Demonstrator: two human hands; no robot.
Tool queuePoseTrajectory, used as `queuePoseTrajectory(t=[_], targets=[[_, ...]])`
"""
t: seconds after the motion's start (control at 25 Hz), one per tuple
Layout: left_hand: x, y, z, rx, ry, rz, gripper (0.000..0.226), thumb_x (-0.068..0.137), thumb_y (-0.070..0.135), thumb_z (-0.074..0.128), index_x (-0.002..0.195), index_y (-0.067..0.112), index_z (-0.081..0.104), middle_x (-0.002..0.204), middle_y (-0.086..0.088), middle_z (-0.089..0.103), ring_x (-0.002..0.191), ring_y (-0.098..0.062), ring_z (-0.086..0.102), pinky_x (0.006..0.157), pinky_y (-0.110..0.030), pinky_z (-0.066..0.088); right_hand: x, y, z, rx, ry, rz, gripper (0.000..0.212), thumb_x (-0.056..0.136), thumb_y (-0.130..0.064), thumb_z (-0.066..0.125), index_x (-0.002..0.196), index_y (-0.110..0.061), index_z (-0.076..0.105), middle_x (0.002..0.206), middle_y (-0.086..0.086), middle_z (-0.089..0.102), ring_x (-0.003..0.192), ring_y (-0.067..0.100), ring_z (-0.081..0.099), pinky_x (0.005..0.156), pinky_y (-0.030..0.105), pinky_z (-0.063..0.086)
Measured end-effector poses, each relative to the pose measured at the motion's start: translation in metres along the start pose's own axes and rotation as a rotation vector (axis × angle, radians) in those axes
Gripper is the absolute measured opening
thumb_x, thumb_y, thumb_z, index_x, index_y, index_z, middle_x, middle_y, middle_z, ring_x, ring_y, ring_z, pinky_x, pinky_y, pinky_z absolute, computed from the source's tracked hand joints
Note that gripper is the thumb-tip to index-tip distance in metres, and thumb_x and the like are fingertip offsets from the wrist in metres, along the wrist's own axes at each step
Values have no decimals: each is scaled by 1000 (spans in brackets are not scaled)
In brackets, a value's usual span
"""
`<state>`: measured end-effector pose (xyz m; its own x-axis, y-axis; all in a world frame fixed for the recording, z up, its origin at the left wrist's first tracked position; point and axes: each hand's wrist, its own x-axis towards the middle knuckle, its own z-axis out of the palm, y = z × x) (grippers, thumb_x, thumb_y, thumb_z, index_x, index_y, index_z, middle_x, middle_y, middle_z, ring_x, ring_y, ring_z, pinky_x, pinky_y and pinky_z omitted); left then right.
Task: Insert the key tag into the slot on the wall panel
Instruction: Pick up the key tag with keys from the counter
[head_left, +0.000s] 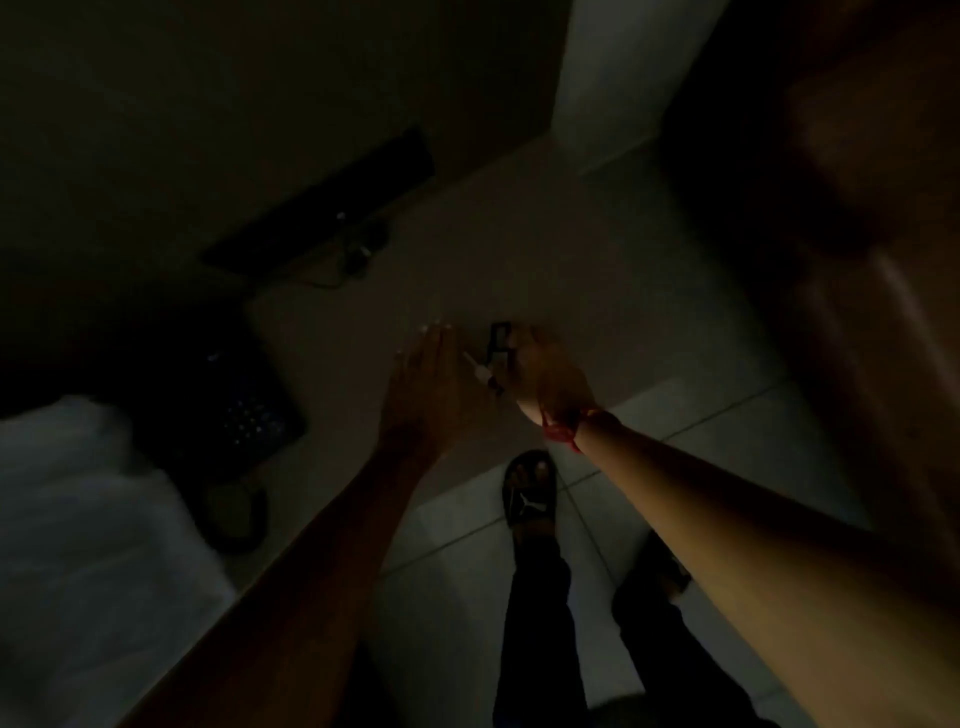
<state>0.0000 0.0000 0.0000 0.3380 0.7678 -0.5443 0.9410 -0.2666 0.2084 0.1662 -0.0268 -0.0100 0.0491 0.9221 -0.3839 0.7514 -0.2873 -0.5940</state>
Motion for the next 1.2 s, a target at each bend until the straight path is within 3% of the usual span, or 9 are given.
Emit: queuePoseTrajectory(t=[0.12, 0.24, 0.36, 0.48, 0.6, 0.76, 0.96, 1.12, 1.2], targets=[[3, -3, 0, 21, 30, 21, 95, 93, 58, 52, 162, 7, 9, 171, -12, 10, 158, -29, 10, 127, -53, 17, 8, -2, 4, 10, 18, 31, 59, 95, -43, 53, 137, -5, 40, 114, 16, 66, 99, 33, 64, 85, 47, 56], [0, -11, 10, 38, 12, 16, 91, 96, 53, 48, 162, 7, 5, 171, -13, 6, 159, -29, 7, 127, -52, 18, 11, -6, 14, 127, 30, 92, 60, 91, -52, 46, 124, -1, 47, 98, 19, 70, 85, 34, 67, 76, 47, 57], [-3, -15, 13, 32, 5, -3, 92, 97, 49, 53, 162, 7, 3, 171, -14, 5, 159, -29, 6, 127, -52, 18, 16, -2, 15, 336, 100, 135, 32, 91, -31, 62, 97, 0, 57, 83, 23, 68, 75, 36, 66, 68, 45, 55], [-5, -9, 4, 60, 1, 3, 89, 98, 47, 50, 161, 6, 2, 171, -14, 6, 158, -30, 7, 127, -51, 19, 12, 2, 2, 467, 87, 177, 8, 84, -11, 59, 84, -4, 55, 76, 25, 65, 71, 38, 63, 64, 52, 55], [-4, 13, -25, 9, -5, 6, 92, 98, 45, 54, 162, 8, 0, 171, -12, 4, 159, -27, 6, 128, -50, 16, 5, 3, -38, 552, 117, 175, 22, 80, 4, 52, 95, -12, 51, 76, 11, 60, 65, 30, 63, 53, 45, 57], [-2, 65, -103, 48, 117, 102, 88, 98, 44, 54, 162, 9, 4, 171, -11, 7, 159, -25, 9, 128, -47, 19, -9, -13, -132, 662, 247, 101, 31, 77, 3, 48, 98, -19, 45, 81, 12, 57, 62, 20, 58, 45, 27, 48], [-15, 179, -257, 24, 288, 291, 83, 98, 47, 49, 161, 9, 10, 170, -12, 14, 158, -26, 12, 127, -45, 16, -48, -40, -305, 631, 428, 34, 41, 79, 12, 51, 106, -17, 44, 82, 16, 60, 60, 25, 61, 52, 43, 57], [-45, 270, -366, 20, 367, 439, 80, 100, 46, 47, 162, 12, 8, 171, -10, 11, 158, -24, 9, 129, -44, 10, -94, -65, -443, 580, 558, 46, 40, 78, 14, 57, 106, -13, 50, 84, 2, 59, 58, 15, 64, 51, 35, 60], [-71, 319, -422, 24, 415, 530, 79, 101, 44, 45, 162, 13, 6, 172, -8, 7, 159, -23, 6, 130, -44, 9, -128, -77, -512, 570, 619, 44, 31, 78, 17, 55, 97, -8, 54, 81, 11, 59, 60, 26, 61, 58, 41, 58]])
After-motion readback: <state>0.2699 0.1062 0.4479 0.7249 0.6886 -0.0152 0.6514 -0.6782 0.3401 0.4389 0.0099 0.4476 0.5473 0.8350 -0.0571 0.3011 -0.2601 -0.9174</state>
